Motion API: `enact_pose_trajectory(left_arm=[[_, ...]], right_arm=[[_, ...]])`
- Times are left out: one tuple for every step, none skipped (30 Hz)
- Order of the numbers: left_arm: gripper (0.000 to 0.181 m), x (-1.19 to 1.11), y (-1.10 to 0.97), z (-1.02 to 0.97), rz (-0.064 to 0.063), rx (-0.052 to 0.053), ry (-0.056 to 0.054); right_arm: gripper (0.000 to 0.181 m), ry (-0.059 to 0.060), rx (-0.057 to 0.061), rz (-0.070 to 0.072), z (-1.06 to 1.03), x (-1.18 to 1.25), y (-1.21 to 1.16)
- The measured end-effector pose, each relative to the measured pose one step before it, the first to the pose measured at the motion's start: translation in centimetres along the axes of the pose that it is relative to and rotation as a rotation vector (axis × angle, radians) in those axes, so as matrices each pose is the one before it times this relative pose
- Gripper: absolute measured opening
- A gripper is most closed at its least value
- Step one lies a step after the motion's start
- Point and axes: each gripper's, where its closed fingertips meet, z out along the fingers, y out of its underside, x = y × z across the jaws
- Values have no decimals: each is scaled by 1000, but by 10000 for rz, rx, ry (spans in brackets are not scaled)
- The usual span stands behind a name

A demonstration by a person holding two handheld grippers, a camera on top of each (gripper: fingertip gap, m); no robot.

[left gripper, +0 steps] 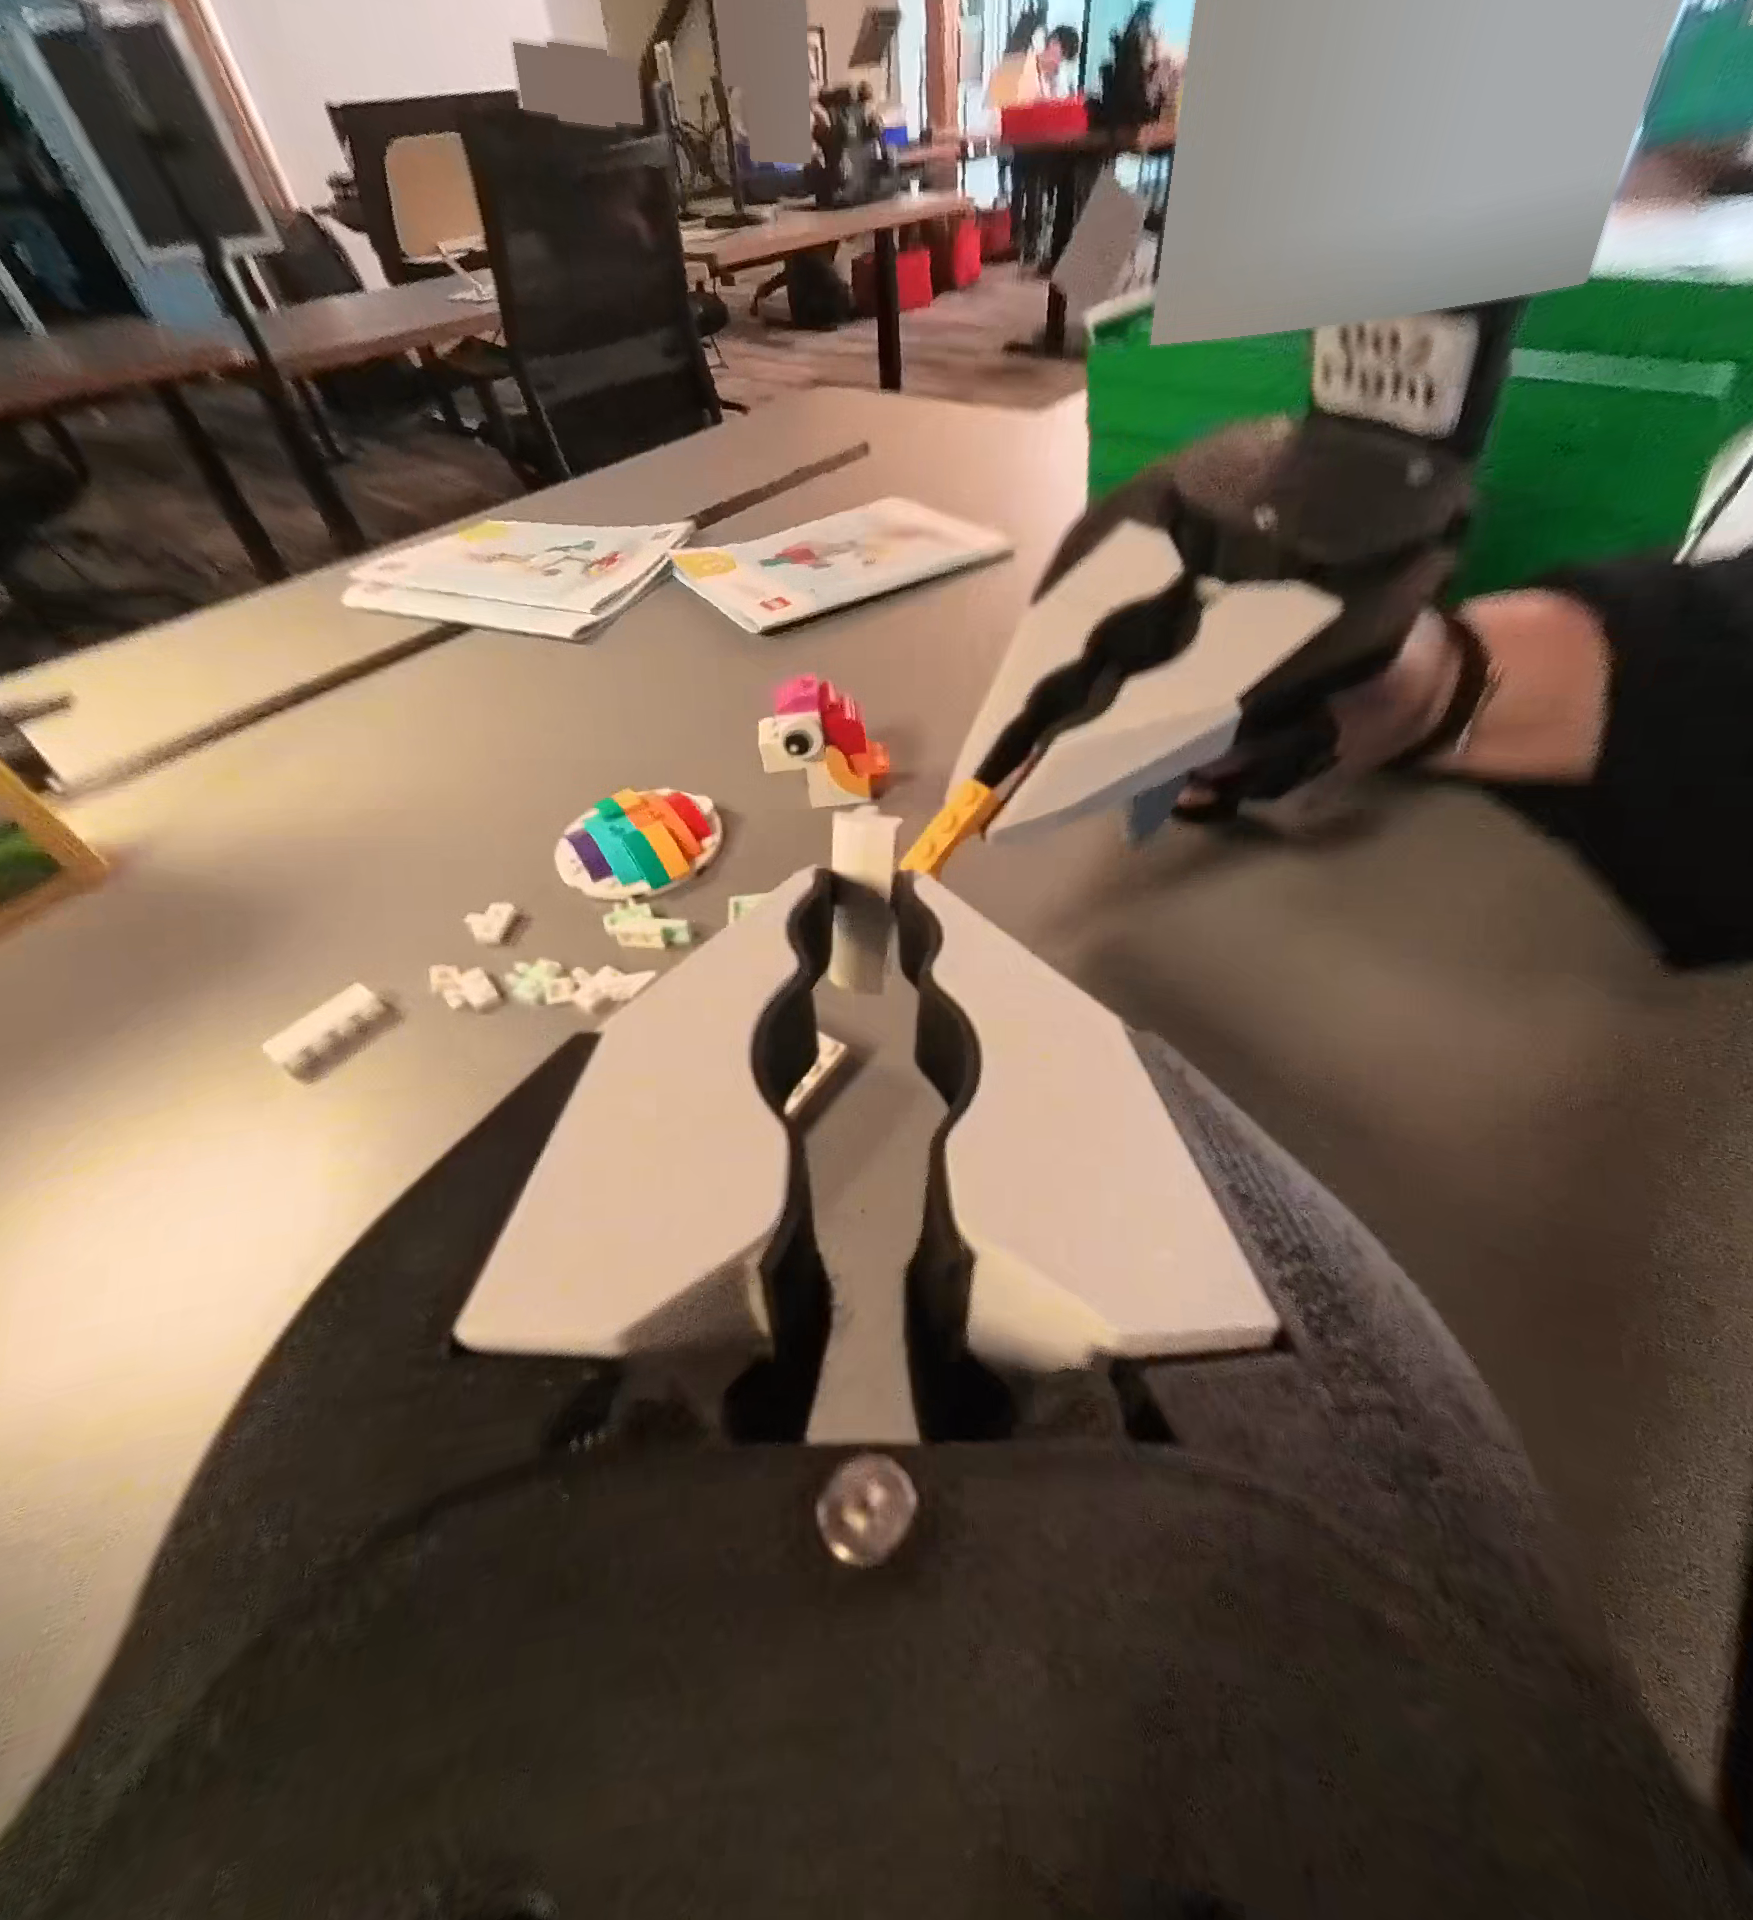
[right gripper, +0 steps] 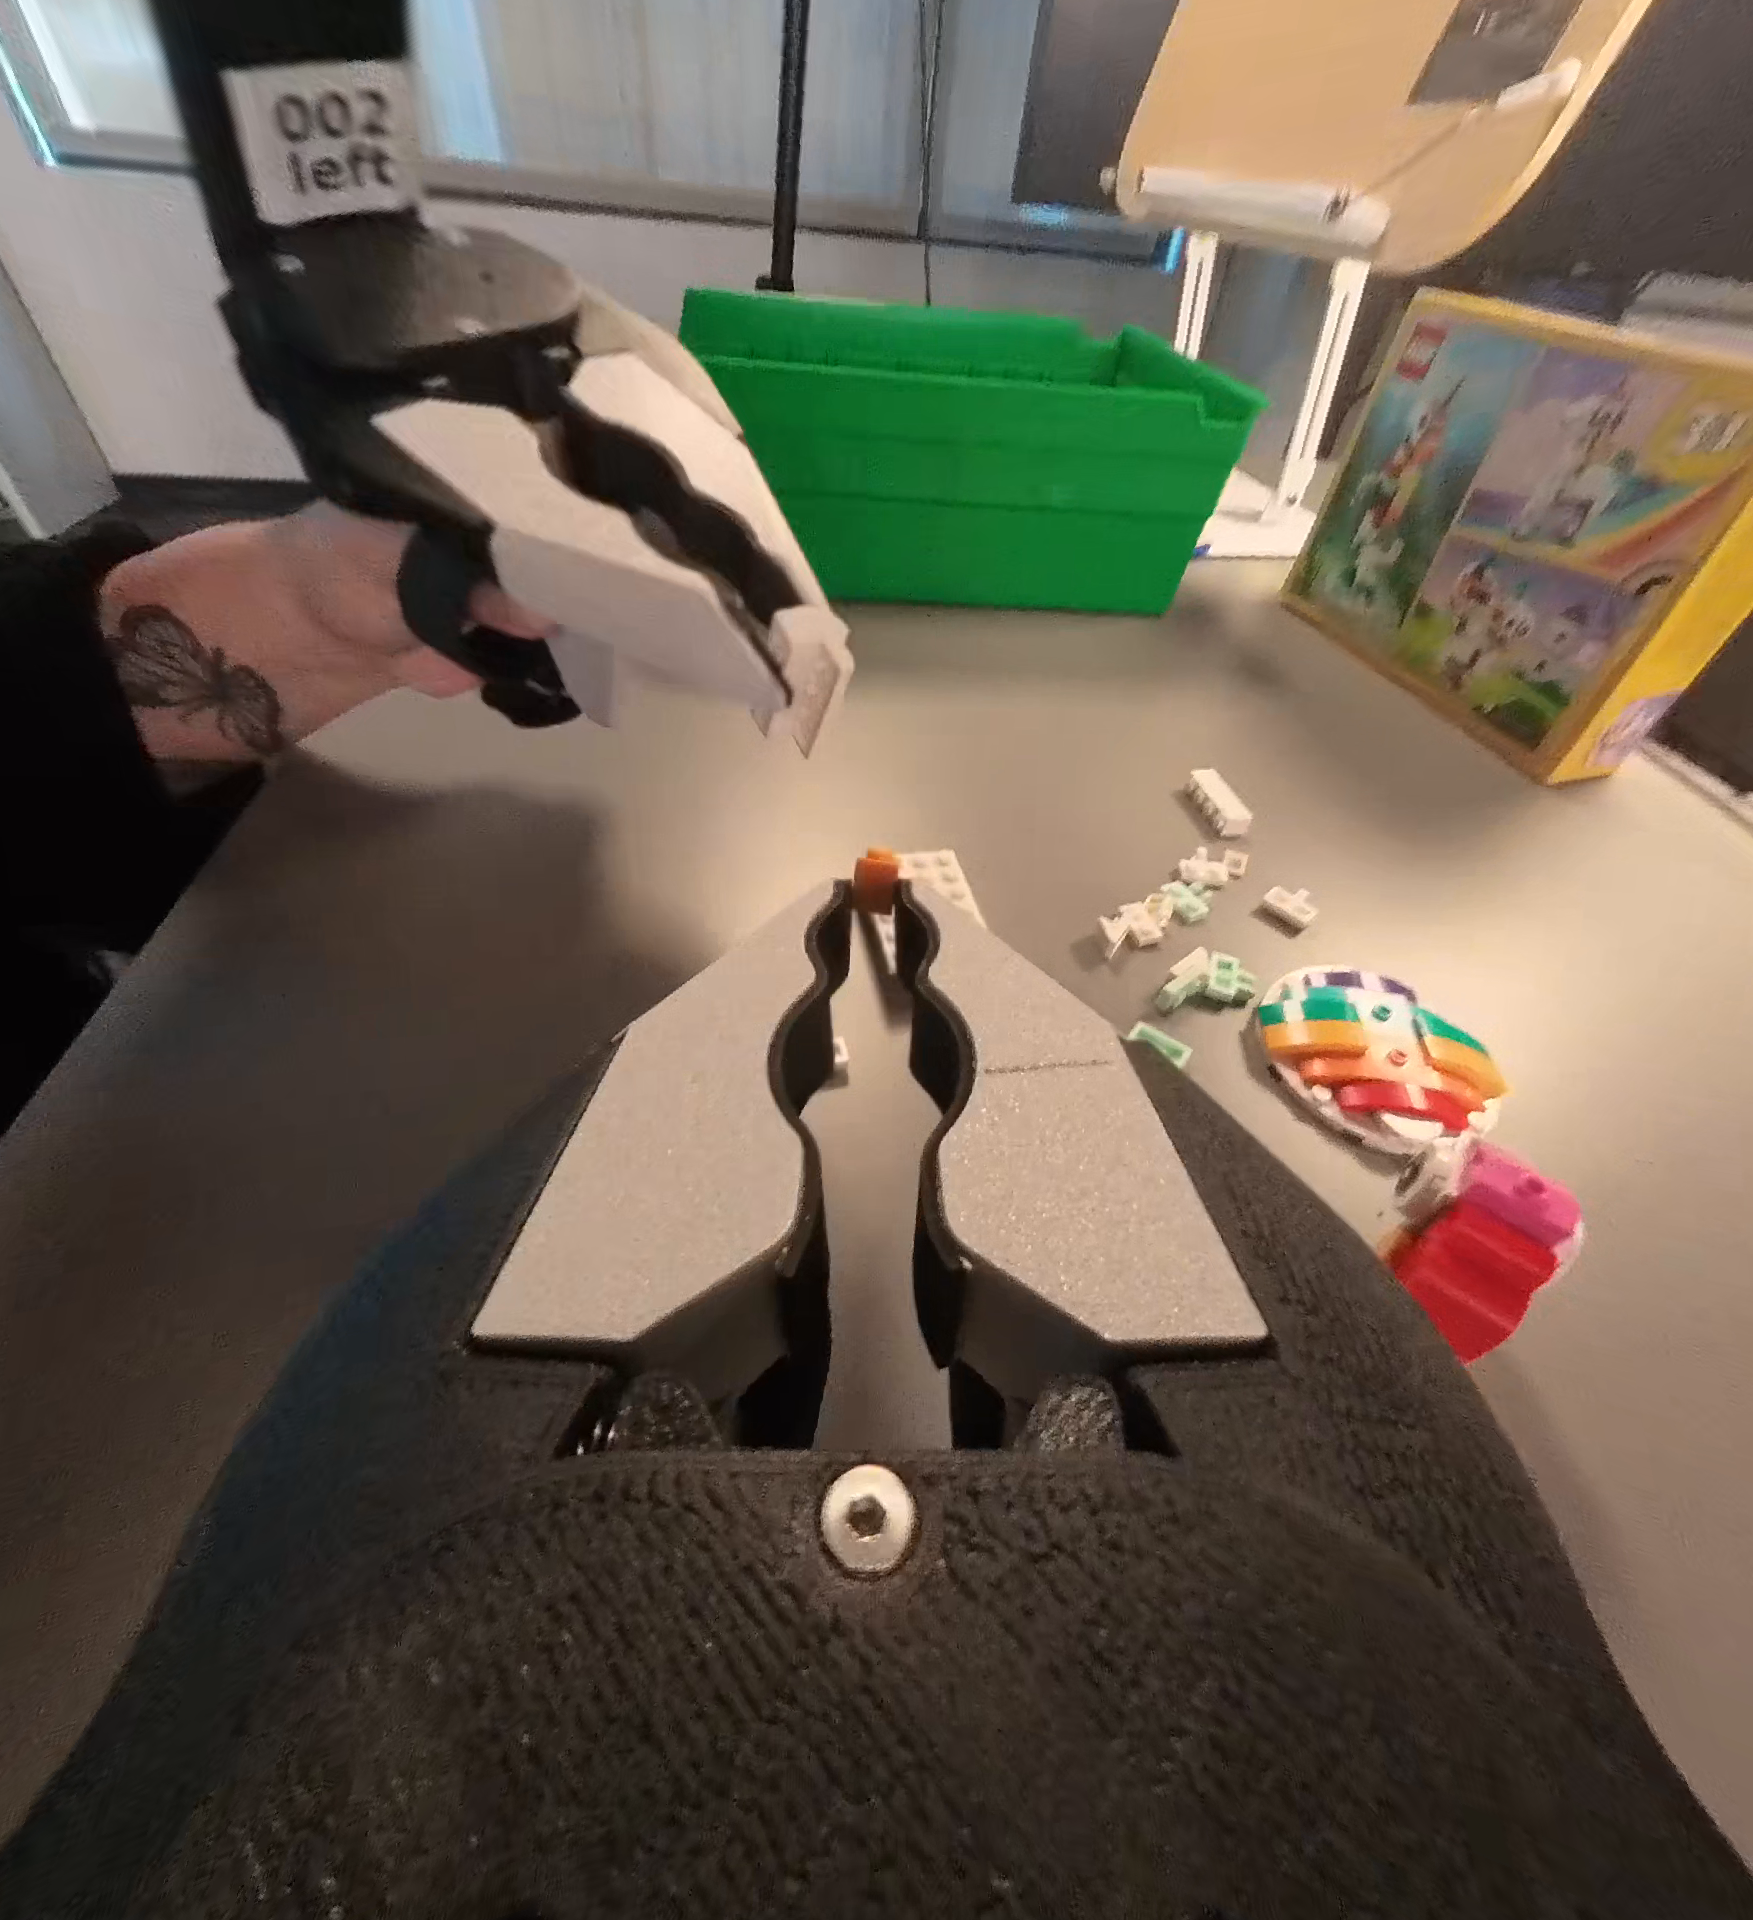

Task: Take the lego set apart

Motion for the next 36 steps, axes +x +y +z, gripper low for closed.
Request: enact_pose_trajectory(left_arm=[[11,-333,-444,-538,-701,258,169],[11,-295,-645,-694,-488,287,95],[11,-514,-828,-871,-193,292,-174],[11,-797,-909,-1056,28,222,-434],[11,-1234,-982,-1250,123,147,-708],[11,-1674,-1044,-1392,122,130,-895],[11,-2061,-1022,-1440,33,104,-1006],[11,-2188,-891,-1356,-55,46,-912],[11,-2193,-621,-1160,-144,-82,-760],[11,-2261,-174,-901,-247,-293,-682],[11,-2342,245,-661,-276,-477,-649],[11,-2307,273,-501,-215,-388,-628],[11,-2249,185,-384,-103,-228,-630],[11,-2167,373,-235,-63,-321,-616],[11,-2032,744,-15,-92,-546,-552],[11,-1717,1088,231,-212,-761,-388],[11,-1303,1117,404,-245,-795,-166],[11,-951,823,480,-245,-581,-41],[11,-706,722,513,-179,-517,19],[11,-368,647,509,-91,-466,116],[11,-71,713,520,19,-542,215],[11,-61,688,485,66,-560,118],[11,-178,587,504,128,-525,-41],[11,-285,552,517,113,-532,-148],[12,-256,654,508,44,-603,-142],[13,-131,680,513,-4,-623,-74],[24,-115,508,504,-15,-516,-82],[29,-150,287,453,23,-344,-98],[33,-148,61,408,39,-184,-96],[40,-187,-158,389,48,-14,-119],[47,-181,-252,313,56,93,-137],[53,-381,-311,114,-49,203,-292],[58,-320,-430,-179,-45,370,-300],[63,-213,-726,-621,-46,657,-343],[64,-45,-1039,-1098,43,966,-395],[62,279,-1338,-1590,147,1237,-380]], right_arm=[[6,186,287,-239,-157,153,-367],[6,265,217,-281,-154,280,-269],[7,272,134,-300,-153,309,-135],[6,249,114,-301,-121,279,-105],[6,203,112,-261,-100,205,-110],[6,151,90,-191,-43,120,-93],[6,134,56,-154,-1,85,-62],[6,94,13,-157,29,18,-3],[6,33,-21,-158,52,-47,34],[6,22,-2,-146,45,-75,5],[6,2,19,-119,34,-84,-22],[6,-40,-18,-70,50,-108,29],[6,-40,-37,-34,40,-74,43],[6,-11,3,-23,17,-33,4],[6,-11,27,-11,-9,-24,-32],[6,-28,5,-1,13,-37,-7],[6,-32,-9,-4,3,-41,13],[6,-21,-6,-13,19,-39,10],[6,-4,-30,-17,33,-19,40],[6,22,-72,-8,73,17,84],[6,37,-89,2,78,51,113],[6,31,-78,0,77,30,103],[6,10,-62,-10,58,7,71],[6,-36,-48,-18,49,-59,62],[6,-58,-33,-13,39,-86,44],[6,-27,-8,-5,15,-40,7],[6,-15,15,-3,-9,-22,-19],[6,-28,22,2,-26,-28,-22],[6,-19,20,7,-9,-13,-29],[6,-3,19,3,-18,-2,-21],[6,-1,23,-5,-23,-4,-30],[6,-3,31,-9,-25,-19,-36],[6,9,38,0,-34,13,-46],[6,2,50,24,-43,35,-55],[6,-31,93,79,-77,36,-109],[6,-55,168,181,-117,60,-218]])
